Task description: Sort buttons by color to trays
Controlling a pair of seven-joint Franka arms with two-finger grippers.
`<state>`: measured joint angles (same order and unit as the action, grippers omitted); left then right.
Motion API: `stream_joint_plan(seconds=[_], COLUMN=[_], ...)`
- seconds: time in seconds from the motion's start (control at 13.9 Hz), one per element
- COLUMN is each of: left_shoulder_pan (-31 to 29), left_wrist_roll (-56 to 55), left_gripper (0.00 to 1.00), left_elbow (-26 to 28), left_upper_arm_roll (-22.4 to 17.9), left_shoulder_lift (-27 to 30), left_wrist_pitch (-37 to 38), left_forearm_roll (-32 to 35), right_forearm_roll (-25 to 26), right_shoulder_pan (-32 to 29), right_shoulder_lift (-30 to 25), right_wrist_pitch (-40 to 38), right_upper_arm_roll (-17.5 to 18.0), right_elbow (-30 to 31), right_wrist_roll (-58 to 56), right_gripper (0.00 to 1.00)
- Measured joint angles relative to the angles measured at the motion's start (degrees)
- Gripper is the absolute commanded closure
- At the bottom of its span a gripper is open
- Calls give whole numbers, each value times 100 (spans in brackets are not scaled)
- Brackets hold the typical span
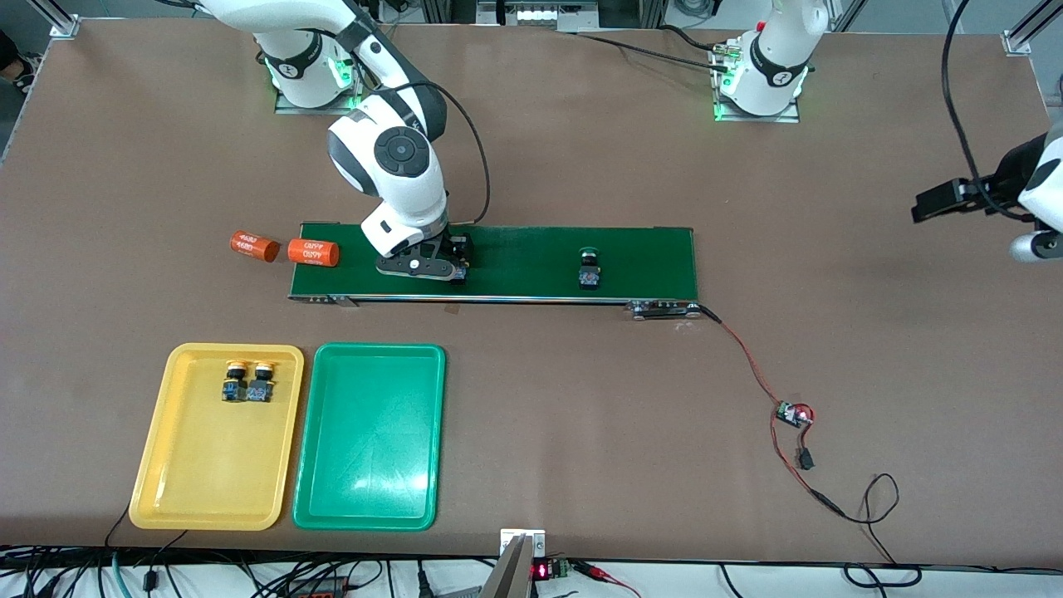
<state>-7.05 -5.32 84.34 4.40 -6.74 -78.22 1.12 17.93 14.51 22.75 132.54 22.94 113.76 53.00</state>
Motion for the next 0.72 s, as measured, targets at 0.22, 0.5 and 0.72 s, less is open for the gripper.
stream_joint_plan(seconds=[0.22, 0.5, 0.72], left_shoulder_pan=[-23, -44, -291], left_wrist_roll=[3, -15, 0], left_gripper=[0, 0, 0], left_elbow=[-152, -301, -288], left_upper_arm_roll=[117, 268, 211], left_shoulder_lift=[110, 249, -558], left_wrist_pitch=[222, 248, -1231], left_forearm_roll=[-2, -3, -3], right_forearm_roll=[-5, -7, -7], right_shoulder_pan=[2, 9, 17], right_shoulder_lift=[1, 71, 288], right_wrist_pitch=[235, 287, 296], right_upper_arm_roll=[0, 0, 0], right_elbow=[0, 15, 24], right_wrist_roll=[2, 3, 7], right_gripper=[0, 0, 0])
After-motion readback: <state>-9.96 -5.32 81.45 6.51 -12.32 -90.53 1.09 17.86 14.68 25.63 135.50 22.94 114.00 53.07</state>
